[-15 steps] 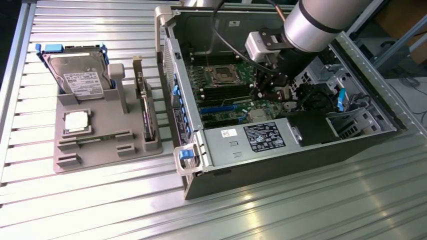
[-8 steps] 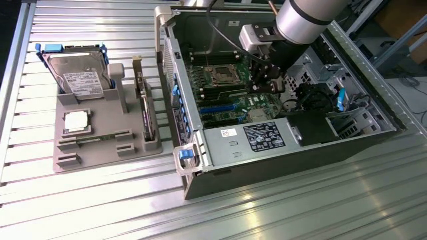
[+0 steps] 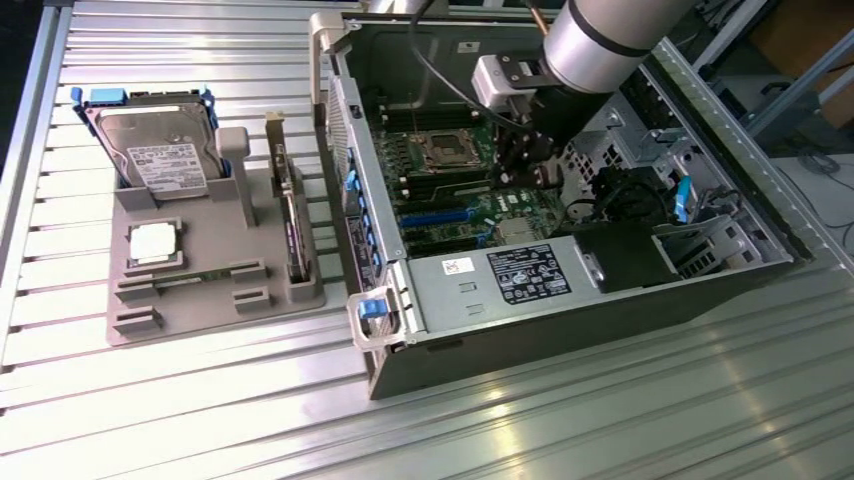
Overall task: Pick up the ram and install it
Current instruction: 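Insert the ram into the slot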
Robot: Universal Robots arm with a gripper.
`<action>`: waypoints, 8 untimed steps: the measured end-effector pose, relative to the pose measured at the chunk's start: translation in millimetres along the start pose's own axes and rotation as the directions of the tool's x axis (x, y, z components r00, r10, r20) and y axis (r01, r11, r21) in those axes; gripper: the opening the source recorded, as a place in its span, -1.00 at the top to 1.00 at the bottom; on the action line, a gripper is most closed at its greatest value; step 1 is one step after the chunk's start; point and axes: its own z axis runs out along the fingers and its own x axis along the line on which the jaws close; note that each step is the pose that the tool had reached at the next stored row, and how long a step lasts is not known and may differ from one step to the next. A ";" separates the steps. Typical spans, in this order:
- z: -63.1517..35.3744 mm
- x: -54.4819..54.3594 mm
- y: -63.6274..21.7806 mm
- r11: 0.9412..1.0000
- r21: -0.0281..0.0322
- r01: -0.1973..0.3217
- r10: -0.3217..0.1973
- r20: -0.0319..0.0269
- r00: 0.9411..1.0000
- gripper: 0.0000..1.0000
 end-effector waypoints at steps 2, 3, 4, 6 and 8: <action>3.4 0.3 0.8 1.000 0.000 0.000 0.000 0.000 1.000 0.76; 4.9 0.4 1.2 1.000 0.000 0.000 0.000 0.000 1.000 0.76; 8.0 0.7 1.9 1.000 0.000 0.000 0.000 0.000 1.000 0.76; 11.2 1.0 2.8 1.000 0.000 0.000 0.000 0.000 1.000 0.76; 12.6 1.2 3.3 1.000 0.000 0.000 0.000 0.000 1.000 0.76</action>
